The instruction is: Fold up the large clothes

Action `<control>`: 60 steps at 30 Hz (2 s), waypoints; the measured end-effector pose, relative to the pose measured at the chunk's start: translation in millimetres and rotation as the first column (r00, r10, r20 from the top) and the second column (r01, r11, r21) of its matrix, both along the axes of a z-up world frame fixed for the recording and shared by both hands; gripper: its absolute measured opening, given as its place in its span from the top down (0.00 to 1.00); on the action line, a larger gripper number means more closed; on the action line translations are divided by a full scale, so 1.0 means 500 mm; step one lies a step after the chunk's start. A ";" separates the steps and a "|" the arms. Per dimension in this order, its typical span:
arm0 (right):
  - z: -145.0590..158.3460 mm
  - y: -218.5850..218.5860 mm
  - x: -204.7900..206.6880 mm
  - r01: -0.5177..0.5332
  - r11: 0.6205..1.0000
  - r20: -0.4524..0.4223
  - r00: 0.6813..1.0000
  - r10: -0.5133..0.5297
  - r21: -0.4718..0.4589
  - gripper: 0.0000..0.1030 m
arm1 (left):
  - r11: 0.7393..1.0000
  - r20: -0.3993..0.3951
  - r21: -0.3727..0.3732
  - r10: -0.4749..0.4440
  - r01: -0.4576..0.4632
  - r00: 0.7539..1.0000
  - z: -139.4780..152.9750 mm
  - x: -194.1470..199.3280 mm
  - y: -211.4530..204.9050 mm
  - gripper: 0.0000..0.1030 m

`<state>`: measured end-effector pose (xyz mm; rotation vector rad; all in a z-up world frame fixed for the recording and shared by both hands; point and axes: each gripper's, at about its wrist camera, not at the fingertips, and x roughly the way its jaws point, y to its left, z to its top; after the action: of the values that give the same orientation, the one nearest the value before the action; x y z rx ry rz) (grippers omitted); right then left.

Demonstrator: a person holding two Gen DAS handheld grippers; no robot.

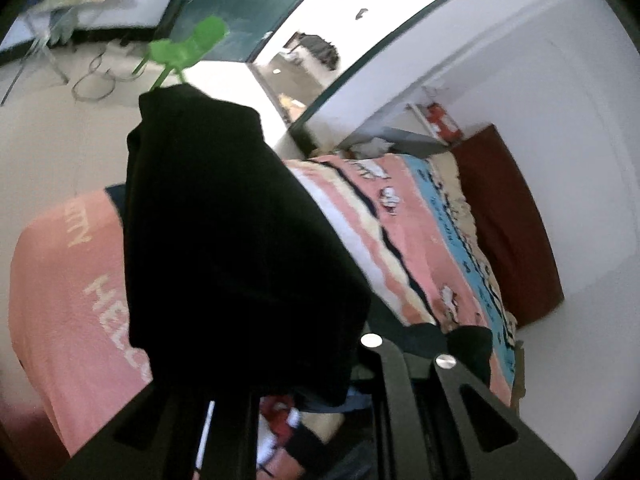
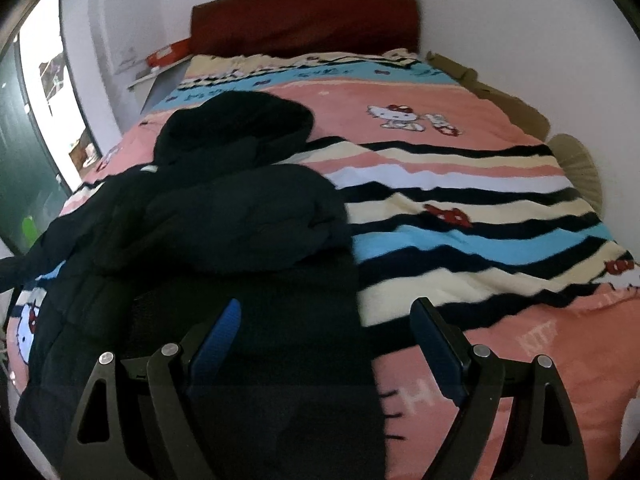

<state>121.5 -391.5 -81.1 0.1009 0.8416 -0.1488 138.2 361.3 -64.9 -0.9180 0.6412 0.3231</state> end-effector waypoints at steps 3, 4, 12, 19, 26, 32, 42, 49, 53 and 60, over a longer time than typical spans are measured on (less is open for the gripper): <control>0.007 -0.034 -0.017 0.030 1.000 0.019 0.999 -0.030 0.008 0.17 | 0.998 0.032 0.044 -0.044 0.043 0.999 0.059 0.010 -0.048 0.89; 0.008 -0.042 -0.021 0.035 0.999 0.025 0.999 -0.036 0.010 0.17 | 0.996 0.043 0.061 -0.062 0.060 0.997 0.081 0.017 -0.067 0.90; 0.027 -0.124 -0.056 0.079 0.996 0.077 0.994 -0.082 0.048 0.17 | 0.963 0.106 0.174 -0.225 0.205 0.968 0.218 0.053 -0.236 0.90; 0.035 -0.179 -0.079 0.104 0.990 0.101 0.988 -0.113 0.091 0.17 | 0.913 0.127 0.238 -0.369 0.332 0.921 0.291 0.099 -0.400 0.90; 0.037 -0.223 -0.092 0.114 0.986 0.116 0.985 -0.128 0.119 0.17 | 0.836 0.094 0.303 -0.503 0.457 0.859 0.316 0.145 -0.602 0.90; 0.028 -0.262 -0.101 0.136 0.981 0.111 0.982 -0.151 0.137 0.17 | 0.770 0.016 0.331 -0.582 0.545 0.813 0.272 0.188 -0.771 0.90; -0.012 -0.316 -0.103 0.193 0.966 0.073 0.975 -0.208 0.171 0.17 | 0.692 -0.164 0.300 -0.641 0.657 0.750 0.061 0.240 -1.001 0.91; -0.034 -0.332 -0.104 0.211 0.961 0.050 0.974 -0.223 0.181 0.17 | 0.638 -0.298 0.294 -0.646 0.711 0.703 -0.086 0.255 -1.073 0.90; -0.046 -0.330 -0.100 0.210 0.961 0.034 0.975 -0.220 0.182 0.17 | 0.611 -0.345 0.296 -0.649 0.735 0.678 -0.134 0.258 -1.097 0.85; -0.039 -0.293 -0.096 0.177 0.971 0.031 0.982 -0.185 0.163 0.17 | 0.558 -0.322 0.270 -0.715 0.784 0.620 -0.116 0.246 -1.107 0.61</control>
<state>73.6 -538.1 -100.8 0.3317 0.7971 -0.2494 261.0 -192.2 -123.0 -0.1555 1.0389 -0.2623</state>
